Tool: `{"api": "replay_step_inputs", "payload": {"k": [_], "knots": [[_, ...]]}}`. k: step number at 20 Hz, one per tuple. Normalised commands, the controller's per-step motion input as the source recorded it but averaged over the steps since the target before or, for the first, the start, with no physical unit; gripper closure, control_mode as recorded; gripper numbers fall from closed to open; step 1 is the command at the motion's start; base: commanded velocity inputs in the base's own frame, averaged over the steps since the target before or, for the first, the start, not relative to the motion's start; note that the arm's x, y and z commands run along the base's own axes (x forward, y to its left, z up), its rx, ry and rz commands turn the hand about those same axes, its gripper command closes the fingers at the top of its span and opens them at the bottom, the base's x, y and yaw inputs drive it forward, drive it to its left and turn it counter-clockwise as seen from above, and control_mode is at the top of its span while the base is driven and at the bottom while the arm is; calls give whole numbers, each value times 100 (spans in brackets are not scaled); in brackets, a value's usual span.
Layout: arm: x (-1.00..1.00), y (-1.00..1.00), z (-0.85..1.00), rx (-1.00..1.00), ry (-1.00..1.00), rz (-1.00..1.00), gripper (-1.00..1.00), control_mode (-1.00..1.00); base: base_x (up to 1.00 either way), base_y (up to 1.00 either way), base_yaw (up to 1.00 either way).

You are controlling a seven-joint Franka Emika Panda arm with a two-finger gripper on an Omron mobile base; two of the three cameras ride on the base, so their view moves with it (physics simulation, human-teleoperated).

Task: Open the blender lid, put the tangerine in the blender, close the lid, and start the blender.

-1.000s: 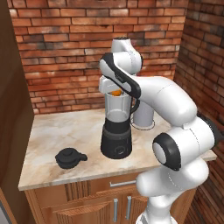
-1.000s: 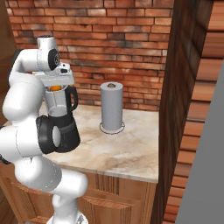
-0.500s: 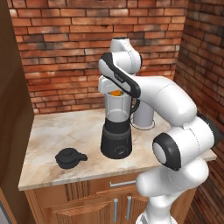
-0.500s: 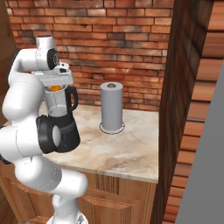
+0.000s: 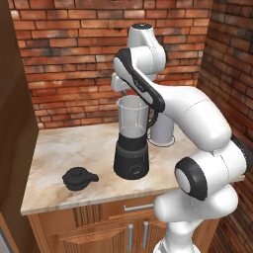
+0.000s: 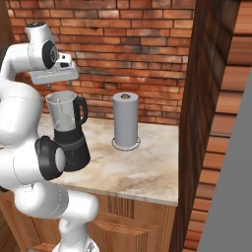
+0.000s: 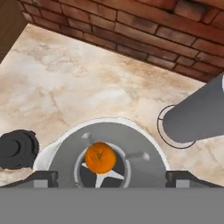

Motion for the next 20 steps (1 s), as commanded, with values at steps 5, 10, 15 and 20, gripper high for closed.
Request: {"api": "replay_step_inputs", "payload": {"k": [5,10,15,20], "knots": [[-43,3,61,0,-22,0,-100,-100,0,0,0],[-80,33,-10,0,-2,0,-100,-100,0,0,0],[-60,60,-56,0,2,0,-100,-100,0,0,0],[-44,57,-77,0,8,0,-100,-100,0,0,0]]}}
